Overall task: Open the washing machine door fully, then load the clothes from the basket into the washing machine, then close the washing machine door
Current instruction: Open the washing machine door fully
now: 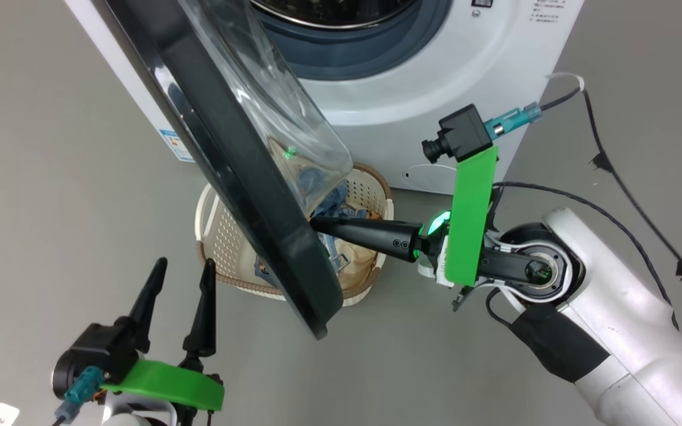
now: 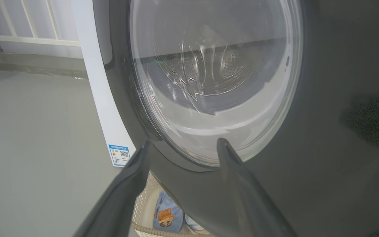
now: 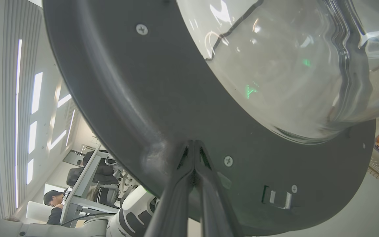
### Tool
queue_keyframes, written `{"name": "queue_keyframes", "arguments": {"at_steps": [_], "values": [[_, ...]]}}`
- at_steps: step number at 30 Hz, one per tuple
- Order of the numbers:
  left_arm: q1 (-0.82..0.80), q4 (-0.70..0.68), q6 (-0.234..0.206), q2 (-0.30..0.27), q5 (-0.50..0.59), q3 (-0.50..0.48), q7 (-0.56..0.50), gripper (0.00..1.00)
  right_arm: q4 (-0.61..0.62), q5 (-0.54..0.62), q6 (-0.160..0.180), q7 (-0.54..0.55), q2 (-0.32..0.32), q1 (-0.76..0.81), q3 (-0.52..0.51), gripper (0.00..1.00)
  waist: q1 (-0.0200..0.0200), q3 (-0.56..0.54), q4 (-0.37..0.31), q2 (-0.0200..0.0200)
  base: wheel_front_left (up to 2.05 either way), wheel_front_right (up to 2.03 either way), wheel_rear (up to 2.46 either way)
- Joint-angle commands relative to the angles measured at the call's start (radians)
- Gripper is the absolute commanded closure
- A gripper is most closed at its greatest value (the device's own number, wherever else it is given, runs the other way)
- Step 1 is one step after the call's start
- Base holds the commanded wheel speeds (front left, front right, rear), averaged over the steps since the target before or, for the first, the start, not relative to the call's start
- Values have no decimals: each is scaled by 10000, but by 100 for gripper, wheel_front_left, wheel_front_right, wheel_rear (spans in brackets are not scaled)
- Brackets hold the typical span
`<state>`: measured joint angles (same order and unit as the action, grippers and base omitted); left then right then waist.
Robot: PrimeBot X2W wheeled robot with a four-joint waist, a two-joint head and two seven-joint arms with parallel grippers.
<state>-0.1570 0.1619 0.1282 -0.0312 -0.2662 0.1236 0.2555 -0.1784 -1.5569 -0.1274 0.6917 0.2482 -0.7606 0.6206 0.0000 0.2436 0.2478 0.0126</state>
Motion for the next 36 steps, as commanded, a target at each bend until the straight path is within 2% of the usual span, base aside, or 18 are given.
{"name": "queue_keyframes", "arguments": {"at_steps": [1,10,17,19,21,22,23,36], "values": [[41,-215,25,-191,111,-333,63,0,342,83,-33,-85,-261,201,105,100,0,-65,43,0,0,0,0],[150,-240,25,-191,134,-400,63,0,237,137,-33,-450,-308,271,206,100,0,-243,-46,0,0,0,0],[160,-107,25,-191,162,-364,63,0,95,555,-33,-1170,140,512,277,100,0,-416,-305,0,0,0,0],[166,-63,25,-207,171,-404,63,0,0,659,-33,-1425,302,638,341,84,0,-480,-421,0,0,0,0],[191,-40,25,-234,163,-450,63,0,-65,761,-33,-1674,486,767,436,61,0,-543,-540,0,0,0,0],[207,-35,25,-254,146,-461,63,0,-88,783,-33,-1806,566,843,474,22,0,-581,-600,0,0,0,0],[229,-28,25,-274,116,-480,63,0,-100,808,-33,-1920,656,916,526,0,0,-615,-663,0,0,0,0],[683,-9,25,-440,80,-803,63,0,-623,1077,-33,-3741,1731,1908,989,0,0,-1066,-1360,0,0,0,0]]}}
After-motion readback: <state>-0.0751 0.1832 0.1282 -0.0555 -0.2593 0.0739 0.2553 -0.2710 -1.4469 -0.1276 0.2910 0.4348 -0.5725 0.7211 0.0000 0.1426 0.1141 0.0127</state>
